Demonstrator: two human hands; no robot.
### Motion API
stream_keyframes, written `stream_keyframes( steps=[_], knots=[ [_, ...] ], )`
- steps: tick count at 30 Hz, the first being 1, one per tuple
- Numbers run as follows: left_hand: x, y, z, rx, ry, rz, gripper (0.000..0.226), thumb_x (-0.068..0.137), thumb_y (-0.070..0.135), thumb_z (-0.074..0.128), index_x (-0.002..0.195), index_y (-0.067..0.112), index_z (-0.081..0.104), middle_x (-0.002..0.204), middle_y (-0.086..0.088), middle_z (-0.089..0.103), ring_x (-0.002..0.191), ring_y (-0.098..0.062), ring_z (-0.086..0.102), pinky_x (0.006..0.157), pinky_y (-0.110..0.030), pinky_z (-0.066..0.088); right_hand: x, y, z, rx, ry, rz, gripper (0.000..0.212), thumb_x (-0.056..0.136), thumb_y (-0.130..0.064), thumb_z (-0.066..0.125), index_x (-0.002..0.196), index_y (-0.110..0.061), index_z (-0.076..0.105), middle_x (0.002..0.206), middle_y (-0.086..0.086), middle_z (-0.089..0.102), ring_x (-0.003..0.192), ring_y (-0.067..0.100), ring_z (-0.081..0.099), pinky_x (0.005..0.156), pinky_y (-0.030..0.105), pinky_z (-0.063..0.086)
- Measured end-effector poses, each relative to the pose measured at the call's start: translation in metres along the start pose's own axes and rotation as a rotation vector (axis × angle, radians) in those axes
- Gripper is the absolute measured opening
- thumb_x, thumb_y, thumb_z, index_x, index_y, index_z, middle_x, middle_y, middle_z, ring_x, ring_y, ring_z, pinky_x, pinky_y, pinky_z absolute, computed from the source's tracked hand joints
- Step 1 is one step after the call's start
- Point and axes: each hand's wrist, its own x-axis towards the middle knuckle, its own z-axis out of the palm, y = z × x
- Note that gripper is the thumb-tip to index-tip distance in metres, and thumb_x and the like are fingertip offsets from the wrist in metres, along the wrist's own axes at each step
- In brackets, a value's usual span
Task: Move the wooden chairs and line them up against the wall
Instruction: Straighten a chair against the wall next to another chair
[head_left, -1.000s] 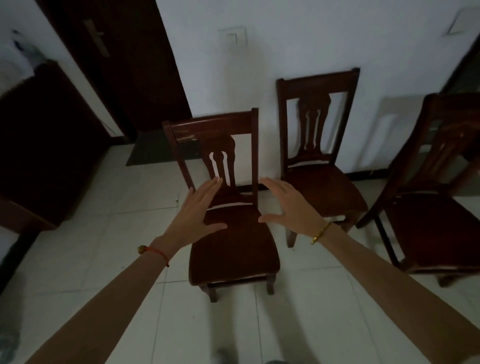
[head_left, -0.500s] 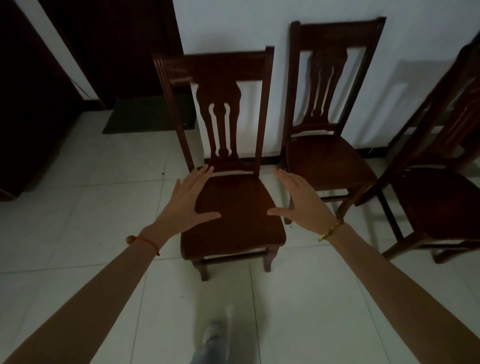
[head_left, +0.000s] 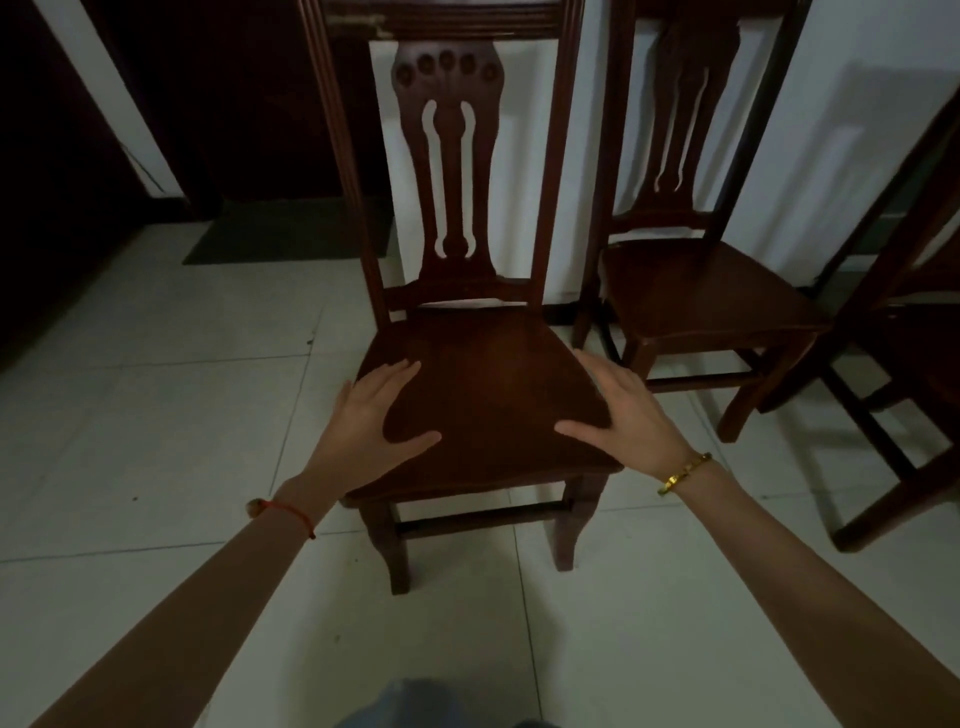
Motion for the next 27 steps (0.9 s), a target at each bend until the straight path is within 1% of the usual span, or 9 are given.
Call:
stream_keyframes(
  steps=[2, 5, 7, 10, 13, 17, 20, 23, 27],
  knots=[
    [-0.018, -0.028, 0.032, 0.057, 0.011, -0.097, 0.103, 0.072, 0.078, 0.062, 0.156, 0.037, 0.020, 0.163, 0.007, 0.022, 0.152, -0.021, 0.012, 0.121, -0.056, -0.002, -0.003, 0.022, 0.039, -0.019, 0.014, 0.043, 0.109, 0.069, -0.076, 0.060, 0.156, -0.033, 0.011, 0.161, 0.003, 0.020, 0.145, 0.030, 0.021, 0.116, 0.055, 0.026],
    [-0.038, -0.067, 0.070, 0.110, -0.051, -0.227, 0.121, 0.056, 0.093, 0.056, 0.155, 0.044, 0.007, 0.166, 0.008, 0.004, 0.152, -0.026, -0.005, 0.117, -0.058, -0.011, -0.004, 0.053, 0.086, -0.004, 0.021, 0.122, 0.120, 0.057, -0.085, 0.059, 0.154, -0.040, 0.005, 0.162, 0.002, 0.012, 0.146, 0.033, 0.015, 0.117, 0.056, 0.023],
    [-0.049, -0.085, 0.088, 0.082, -0.086, -0.280, 0.128, 0.047, 0.098, 0.051, 0.154, 0.049, 0.000, 0.165, 0.009, -0.003, 0.152, -0.030, -0.009, 0.118, -0.062, -0.007, -0.005, 0.068, 0.111, 0.021, 0.022, 0.165, 0.127, 0.050, -0.090, 0.059, 0.153, -0.043, 0.001, 0.163, 0.002, 0.009, 0.146, 0.035, 0.014, 0.116, 0.059, 0.023],
    [-0.059, -0.097, 0.107, -0.040, -0.042, -0.293, 0.132, 0.042, 0.099, 0.054, 0.154, 0.048, 0.006, 0.165, 0.008, 0.002, 0.152, -0.032, -0.002, 0.119, -0.063, 0.012, -0.008, 0.081, 0.133, 0.000, 0.082, 0.182, 0.132, 0.045, -0.095, 0.055, 0.153, -0.041, 0.002, 0.163, 0.002, 0.011, 0.146, 0.035, 0.017, 0.115, 0.060, 0.023],
    [-0.064, -0.102, 0.117, -0.110, 0.072, -0.243, 0.125, 0.047, 0.094, 0.059, 0.154, 0.045, 0.018, 0.165, 0.007, 0.011, 0.150, -0.031, 0.007, 0.118, -0.061, 0.021, -0.009, 0.087, 0.145, -0.038, 0.150, 0.152, 0.129, 0.047, -0.096, 0.052, 0.154, -0.038, 0.008, 0.161, 0.003, 0.017, 0.146, 0.033, 0.017, 0.116, 0.059, 0.021],
    [-0.064, -0.104, 0.124, -0.119, 0.194, -0.198, 0.106, 0.056, 0.086, 0.062, 0.149, 0.042, 0.036, 0.161, 0.006, 0.025, 0.148, -0.033, 0.016, 0.116, -0.060, 0.025, -0.011, 0.095, 0.157, -0.067, 0.214, 0.105, 0.116, 0.059, -0.092, 0.046, 0.154, -0.033, 0.018, 0.160, 0.006, 0.023, 0.148, 0.032, 0.013, 0.119, 0.054, 0.016],
    [-0.063, -0.104, 0.129, -0.083, 0.253, -0.165, 0.096, 0.061, 0.078, 0.066, 0.146, 0.040, 0.044, 0.158, 0.009, 0.033, 0.146, -0.035, 0.020, 0.115, -0.061, 0.028, -0.011, 0.098, 0.164, -0.046, 0.288, 0.103, 0.110, 0.066, -0.085, 0.048, 0.154, -0.025, 0.023, 0.159, 0.008, 0.028, 0.148, 0.029, 0.017, 0.120, 0.050, 0.017],
    [-0.060, -0.107, 0.134, -0.055, 0.290, -0.128, 0.093, 0.063, 0.079, 0.067, 0.144, 0.038, 0.047, 0.156, 0.010, 0.036, 0.144, -0.037, 0.024, 0.114, -0.062, 0.029, -0.009, 0.101, 0.166, 0.024, 0.341, 0.087, 0.115, 0.065, -0.081, 0.055, 0.155, -0.020, 0.018, 0.158, 0.008, 0.031, 0.146, 0.030, 0.024, 0.119, 0.051, 0.022],
    [-0.055, -0.109, 0.139, -0.045, 0.324, -0.125, 0.094, 0.062, 0.084, 0.057, 0.144, 0.040, 0.046, 0.156, 0.014, 0.035, 0.144, -0.036, 0.024, 0.112, -0.061, 0.030, -0.003, 0.101, 0.166, 0.092, 0.386, 0.079, 0.122, 0.061, -0.077, 0.064, 0.156, -0.026, 0.006, 0.155, 0.007, 0.033, 0.143, 0.028, 0.030, 0.117, 0.053, 0.025]
  ],
)
